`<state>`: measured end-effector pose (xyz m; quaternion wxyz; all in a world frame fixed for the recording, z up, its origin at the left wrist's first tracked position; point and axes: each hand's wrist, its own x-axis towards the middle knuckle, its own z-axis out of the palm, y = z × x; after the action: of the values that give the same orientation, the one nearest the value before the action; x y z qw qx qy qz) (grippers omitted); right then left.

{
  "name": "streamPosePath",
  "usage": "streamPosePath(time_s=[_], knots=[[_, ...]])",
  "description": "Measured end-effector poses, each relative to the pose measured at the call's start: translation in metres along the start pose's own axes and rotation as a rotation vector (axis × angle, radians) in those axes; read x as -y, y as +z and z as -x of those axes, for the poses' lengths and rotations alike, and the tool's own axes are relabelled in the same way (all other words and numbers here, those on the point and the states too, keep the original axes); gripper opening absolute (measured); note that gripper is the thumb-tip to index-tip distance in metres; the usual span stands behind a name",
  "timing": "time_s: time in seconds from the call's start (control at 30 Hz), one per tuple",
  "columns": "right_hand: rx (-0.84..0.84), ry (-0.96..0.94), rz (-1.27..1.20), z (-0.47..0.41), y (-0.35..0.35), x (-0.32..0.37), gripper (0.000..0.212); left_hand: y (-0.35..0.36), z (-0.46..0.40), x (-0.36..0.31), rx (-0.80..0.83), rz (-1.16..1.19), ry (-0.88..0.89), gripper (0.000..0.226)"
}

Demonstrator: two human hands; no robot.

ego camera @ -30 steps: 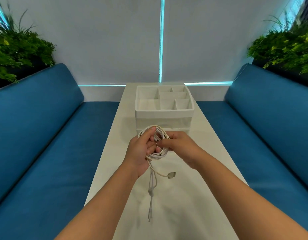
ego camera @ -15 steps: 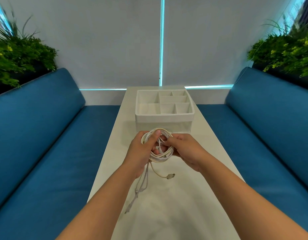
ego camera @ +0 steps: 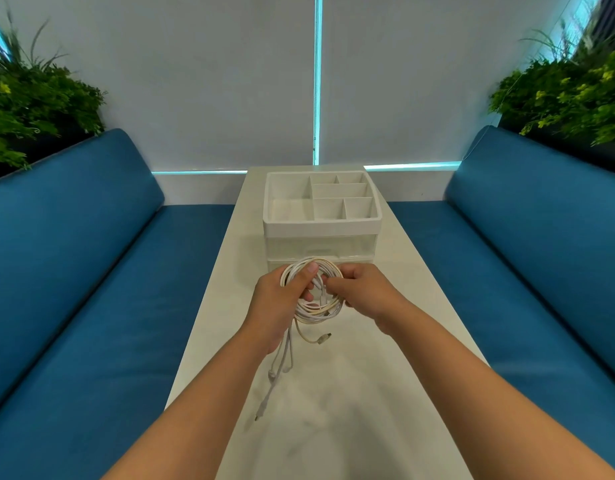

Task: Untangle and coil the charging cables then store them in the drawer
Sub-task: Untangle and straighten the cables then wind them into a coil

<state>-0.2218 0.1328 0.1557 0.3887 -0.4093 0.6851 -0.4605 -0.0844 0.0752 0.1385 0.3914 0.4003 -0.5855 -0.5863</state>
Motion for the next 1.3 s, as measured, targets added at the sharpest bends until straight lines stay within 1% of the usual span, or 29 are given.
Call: streamPosePath(time_s=[0.1,0.17,0.27,0.33,0.43,0.57,0.7,0.87,0.97,1.07,1.2,1.3], knots=[[-0.052,0.006,0.025,0.001,0.0,0.0,0.016,0.002,0.001,0.003,-0.013,0.01,0.013,0.022],[-0.094,0.011,-0.003,0.002,0.0,0.0,0.015,0.002,0.001,0.003,-0.009,0.034,0.004,0.023],[-0.065,0.065,-0.231,0.005,0.001,-0.001,0.019,-0.001,-0.002,-0.001,-0.003,0.083,-0.028,0.025],[-0.036,0.112,-0.374,0.005,0.001,-0.001,0.021,-0.003,-0.004,-0.003,0.006,0.063,-0.032,0.025],[-0.037,0.164,-0.497,0.004,0.003,-0.003,0.021,-0.006,-0.007,-0.004,0.02,0.021,-0.03,0.023],[0.008,0.207,-0.612,0.003,0.005,-0.005,0.016,-0.007,-0.006,-0.007,0.069,0.045,-0.045,0.019],[0.098,0.22,-0.658,0.003,0.003,-0.008,0.025,-0.007,-0.005,-0.008,0.066,0.083,-0.048,0.018],[0.199,0.231,-0.786,0.004,0.0,-0.01,0.037,-0.005,-0.006,-0.009,0.089,0.111,-0.068,0.019],[0.258,0.231,-0.812,0.007,-0.004,-0.01,0.032,-0.006,-0.007,-0.011,0.118,0.108,-0.075,0.019],[0.275,0.236,-0.796,0.008,-0.006,-0.008,0.023,-0.007,-0.007,-0.01,0.131,0.121,-0.097,0.021],[0.259,0.232,-0.766,0.004,-0.003,-0.004,0.023,-0.008,-0.007,-0.008,0.121,0.145,-0.101,0.022],[0.301,0.204,-0.769,0.003,0.0,-0.003,0.028,-0.008,-0.006,-0.009,0.14,0.161,-0.117,0.025]])
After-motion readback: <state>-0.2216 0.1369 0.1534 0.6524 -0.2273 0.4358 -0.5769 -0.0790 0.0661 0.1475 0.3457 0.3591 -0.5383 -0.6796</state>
